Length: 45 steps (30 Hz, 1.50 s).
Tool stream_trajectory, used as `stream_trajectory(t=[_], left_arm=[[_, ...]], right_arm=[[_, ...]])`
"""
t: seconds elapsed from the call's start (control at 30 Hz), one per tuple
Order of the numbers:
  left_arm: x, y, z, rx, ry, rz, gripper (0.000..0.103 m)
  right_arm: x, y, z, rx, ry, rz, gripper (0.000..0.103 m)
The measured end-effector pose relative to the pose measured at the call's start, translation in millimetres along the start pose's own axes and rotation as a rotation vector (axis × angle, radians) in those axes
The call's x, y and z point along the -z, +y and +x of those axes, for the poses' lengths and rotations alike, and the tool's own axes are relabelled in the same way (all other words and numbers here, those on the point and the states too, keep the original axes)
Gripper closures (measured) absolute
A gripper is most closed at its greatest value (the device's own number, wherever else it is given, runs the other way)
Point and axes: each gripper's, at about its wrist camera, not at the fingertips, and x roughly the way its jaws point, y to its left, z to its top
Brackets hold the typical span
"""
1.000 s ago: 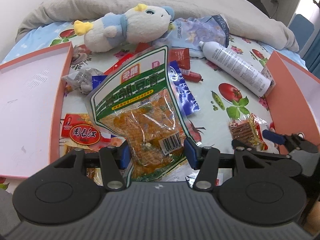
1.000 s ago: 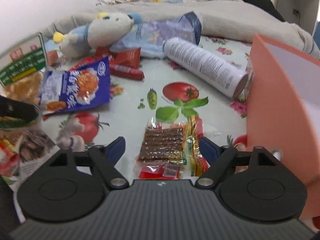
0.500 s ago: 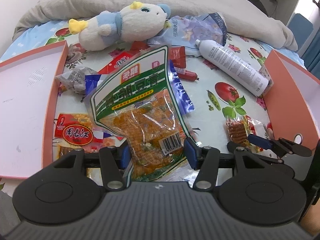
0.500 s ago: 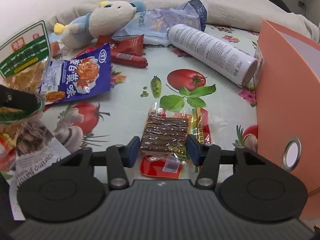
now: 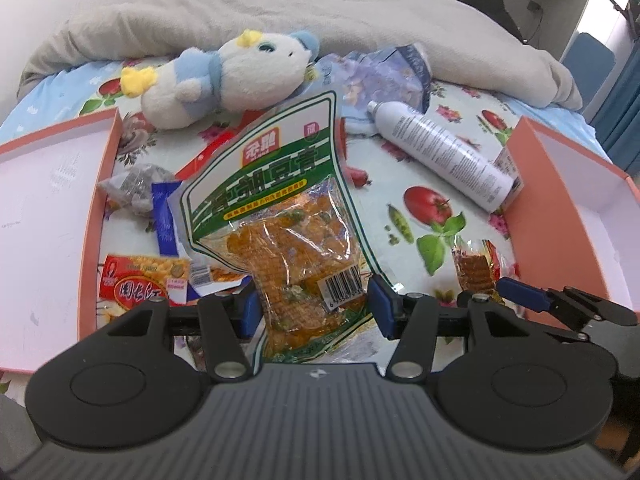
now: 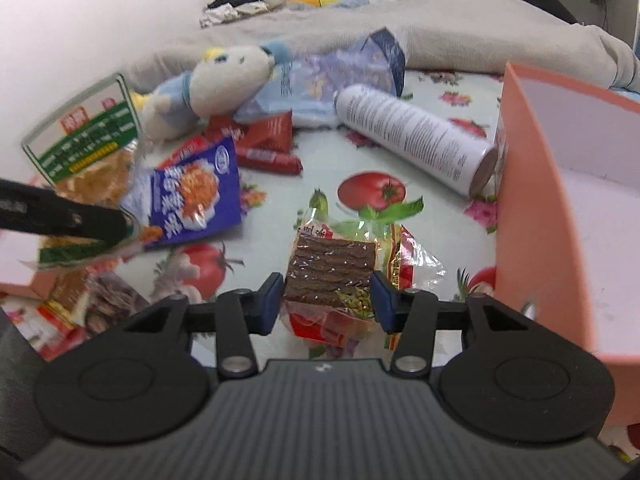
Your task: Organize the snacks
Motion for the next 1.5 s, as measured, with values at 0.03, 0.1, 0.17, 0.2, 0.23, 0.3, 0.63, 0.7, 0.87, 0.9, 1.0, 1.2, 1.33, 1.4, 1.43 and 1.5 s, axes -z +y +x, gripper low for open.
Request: stream_trajectory(t=[0.03, 0.1, 0.17, 0.2, 0.23, 0.3, 0.63, 0.7, 0.87, 0.9, 1.0, 1.2, 1.33, 1.4, 1.43, 1.5], left_arm=[[-2.9, -2.9, -3.5, 0.003, -0.005, 0.002, 0.043], [-9.6, -8.0, -11.4, 0.008, -0.014, 0.005, 0.043], [-16.9, -13.0, -20.2, 0.019, -0.031, 0.009, 0.043], [-20.2, -15.3, -24.0, 0.021, -0.043, 0.013, 0.043], [-23.1, -17.3, -26.6, 0.020, -0.051, 0.016, 0.043], [-27.2, -19.1, -29.0, 0.025, -0.058, 0.009, 0.043], [-24.0, -24.6, -41.6, 0.034, -0.053, -0.019, 0.043], [-24.5, -26.4, -43.4, 0.041, -0.050, -0.020, 0.043], [-36.7, -39.7, -53.4, 0.068, -0.059, -0.004, 0.043], [-40.7, -43.9, -56.2, 0.073, -0.065, 0.003, 0.043], [-54.0, -57.2, -64.8, 0.097, -0.084, 0.022, 0.043], [-87.4, -91.3, -84.1, 0.146, -0.131, 0.068, 0.043], [-106.2, -124.0, -92.8, 0.187, -0.155, 0.109, 0.043], [-113.7, -142.6, -94.0, 0.212, -0.157, 0.129, 0.043], [-117.8, -152.7, -92.7, 0.224, -0.156, 0.142, 0.043], [-123.9, -173.7, -89.1, 0.248, -0.152, 0.171, 0.043]], right_arm=[[-3.9, -0.3, -6.0, -0.009, -0.009, 0.001, 0.093], [-14.7, -2.9, -18.1, -0.007, -0.019, 0.023, 0.092], [-23.5, -4.9, -27.4, -0.010, -0.025, 0.038, 0.092], [-27.2, -3.7, -30.7, 0.004, -0.032, 0.018, 0.092], [-28.9, -3.9, -31.8, 0.012, -0.038, 0.007, 0.092], [-31.4, -9.0, -33.2, 0.001, -0.036, 0.029, 0.092], [-36.2, -23.3, -61.3, -0.006, -0.091, 0.058, 0.094], [-39.9, -25.6, -68.1, -0.009, -0.100, 0.072, 0.094], [-58.7, -26.5, -89.4, -0.003, -0.143, 0.061, 0.095], [-64.1, -26.1, -94.4, -0.003, -0.153, 0.056, 0.095], [-78.5, -25.7, -110.5, 0.005, -0.190, 0.037, 0.095], [-106.1, -38.7, -144.4, 0.038, -0.273, 0.035, 0.095], [-118.4, -59.1, -162.7, 0.080, -0.313, 0.054, 0.095], [-123.0, -71.8, -170.1, 0.104, -0.322, 0.061, 0.095], [-125.1, -78.1, -171.3, 0.116, -0.325, 0.065, 0.095], [-127.7, -92.8, -173.9, 0.141, -0.326, 0.081, 0.095]])
